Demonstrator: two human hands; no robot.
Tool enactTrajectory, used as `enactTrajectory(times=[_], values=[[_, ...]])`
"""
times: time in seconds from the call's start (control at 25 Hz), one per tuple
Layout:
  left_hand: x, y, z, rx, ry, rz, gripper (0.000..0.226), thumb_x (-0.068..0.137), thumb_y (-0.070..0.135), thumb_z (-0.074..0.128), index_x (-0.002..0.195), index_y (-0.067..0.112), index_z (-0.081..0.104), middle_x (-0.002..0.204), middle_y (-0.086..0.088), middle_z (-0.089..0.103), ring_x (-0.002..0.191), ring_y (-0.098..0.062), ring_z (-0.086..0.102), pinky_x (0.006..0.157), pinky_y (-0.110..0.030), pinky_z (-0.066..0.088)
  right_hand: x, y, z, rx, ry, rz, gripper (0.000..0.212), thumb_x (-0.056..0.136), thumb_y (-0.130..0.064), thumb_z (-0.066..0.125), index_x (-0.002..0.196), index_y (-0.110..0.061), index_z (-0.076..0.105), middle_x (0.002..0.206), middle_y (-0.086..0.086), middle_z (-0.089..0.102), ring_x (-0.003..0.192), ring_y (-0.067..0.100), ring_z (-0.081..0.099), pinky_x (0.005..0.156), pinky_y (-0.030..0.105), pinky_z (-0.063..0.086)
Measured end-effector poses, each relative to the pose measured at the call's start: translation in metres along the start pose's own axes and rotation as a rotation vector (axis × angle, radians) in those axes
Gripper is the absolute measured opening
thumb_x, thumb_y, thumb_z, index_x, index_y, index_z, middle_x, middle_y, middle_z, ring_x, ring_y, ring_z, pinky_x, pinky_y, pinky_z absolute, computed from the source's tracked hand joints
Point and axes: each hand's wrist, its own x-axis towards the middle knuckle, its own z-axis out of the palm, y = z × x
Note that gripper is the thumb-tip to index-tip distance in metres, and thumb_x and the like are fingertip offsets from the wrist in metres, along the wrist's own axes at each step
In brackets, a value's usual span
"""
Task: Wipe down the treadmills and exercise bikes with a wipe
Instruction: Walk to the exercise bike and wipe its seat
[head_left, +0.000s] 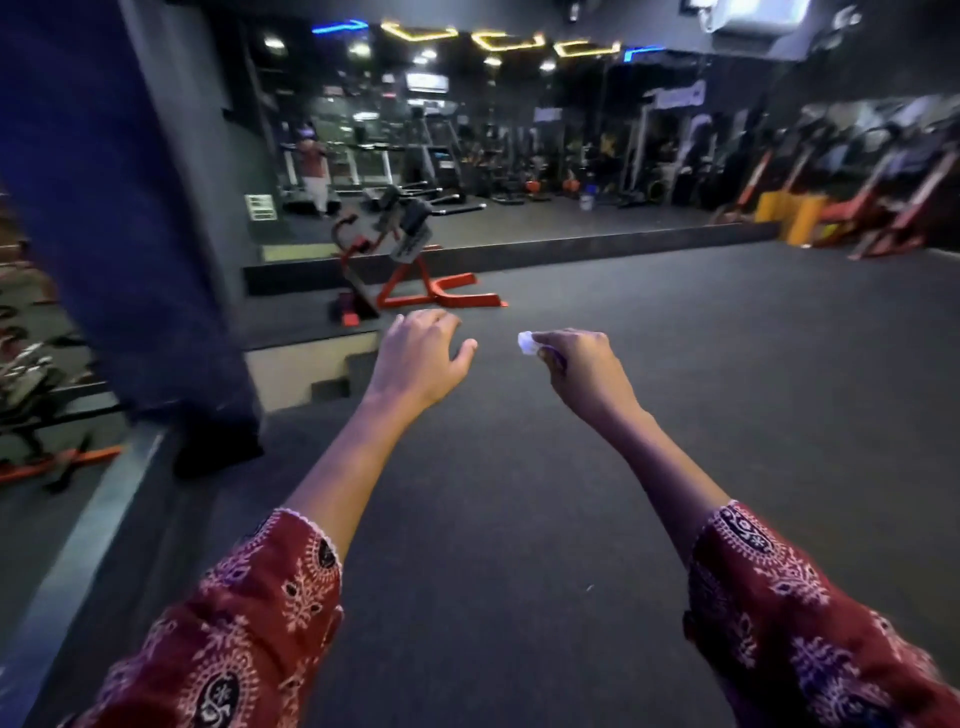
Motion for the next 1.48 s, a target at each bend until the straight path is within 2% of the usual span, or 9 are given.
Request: enactTrajectory(times=[0.2,0.4,0.56,0.72,0.92,1.04,1.32,1.48], values=[[0.113,0.028,0.099,-0.127,-0.132,0.113,0.042,0.094,0.033,0.055,0.125,0.005,0.059,0.13,-0.011,0.058,0.123,-0.026,0.049,0.108,-0.039,0.032,0.079,0.116,0.012,-0.033,0.071,0.163,0.026,0.094,-0.008,0.054,0.114,-0.013,0.07,0.104,0.01,0.071,0.1,0.034,0.062,0.075,0.039,0.051],[0.222,0.04,0.198,-0.205,-0.146,0.177,0.041,0.095,0.034,0.053,0.126,0.007,0.059,0.131,-0.011,0.058,0.124,-0.026,0.048,0.102,-0.03,0.031,0.145,0.207,0.034,-0.108,0.114,0.197,0.026,0.093,-0.007,0.055,0.112,-0.013,0.071,0.107,0.007,0.072,0.102,0.031,0.063,0.076,0.042,0.053],[0.321,0.07,0.29,-0.287,-0.23,0.293,0.041,0.094,0.034,0.054,0.125,0.007,0.059,0.13,-0.011,0.057,0.124,-0.027,0.048,0.106,-0.034,0.031,0.204,0.304,0.04,-0.187,0.226,0.284,0.023,0.092,-0.008,0.059,0.11,-0.012,0.072,0.105,0.008,0.072,0.101,0.032,0.064,0.075,0.041,0.053],[0.416,0.126,0.359,-0.336,-0.244,0.393,0.042,0.095,0.034,0.053,0.126,0.007,0.059,0.132,-0.011,0.056,0.126,-0.026,0.047,0.107,-0.035,0.031,0.25,0.391,0.025,-0.275,0.297,0.381,0.023,0.091,-0.01,0.06,0.111,-0.012,0.072,0.106,0.009,0.072,0.102,0.033,0.064,0.077,0.044,0.054],[0.494,0.231,0.46,-0.401,-0.353,0.6,0.043,0.096,0.035,0.051,0.129,0.008,0.056,0.133,-0.009,0.055,0.127,-0.025,0.045,0.11,-0.037,0.029,0.268,0.528,-0.01,-0.383,0.381,0.531,0.024,0.089,-0.004,0.06,0.109,-0.008,0.072,0.104,0.013,0.072,0.099,0.036,0.066,0.078,0.048,0.055],[0.537,0.303,0.524,-0.439,-0.36,0.682,0.044,0.096,0.036,0.05,0.13,0.008,0.056,0.135,-0.009,0.054,0.128,-0.025,0.044,0.109,-0.036,0.028,0.274,0.615,-0.041,-0.439,0.408,0.598,0.024,0.089,-0.003,0.059,0.109,-0.008,0.072,0.106,0.013,0.071,0.1,0.036,0.065,0.079,0.048,0.054],[0.669,0.499,0.635,-0.54,-0.377,0.786,0.044,0.097,0.035,0.049,0.131,0.008,0.055,0.137,-0.007,0.052,0.129,-0.023,0.042,0.109,-0.034,0.028,0.333,0.813,-0.156,-0.552,0.439,0.726,0.029,0.093,-0.003,0.052,0.117,-0.009,0.068,0.116,0.01,0.069,0.109,0.032,0.061,0.084,0.044,0.052],[0.728,0.576,0.707,-0.557,-0.386,0.798,0.044,0.097,0.035,0.05,0.13,0.007,0.055,0.137,-0.01,0.052,0.129,-0.025,0.042,0.107,-0.034,0.028,0.362,0.915,-0.181,-0.532,0.414,0.766,0.03,0.093,-0.003,0.051,0.117,-0.01,0.068,0.114,0.009,0.069,0.106,0.032,0.063,0.082,0.045,0.053]])
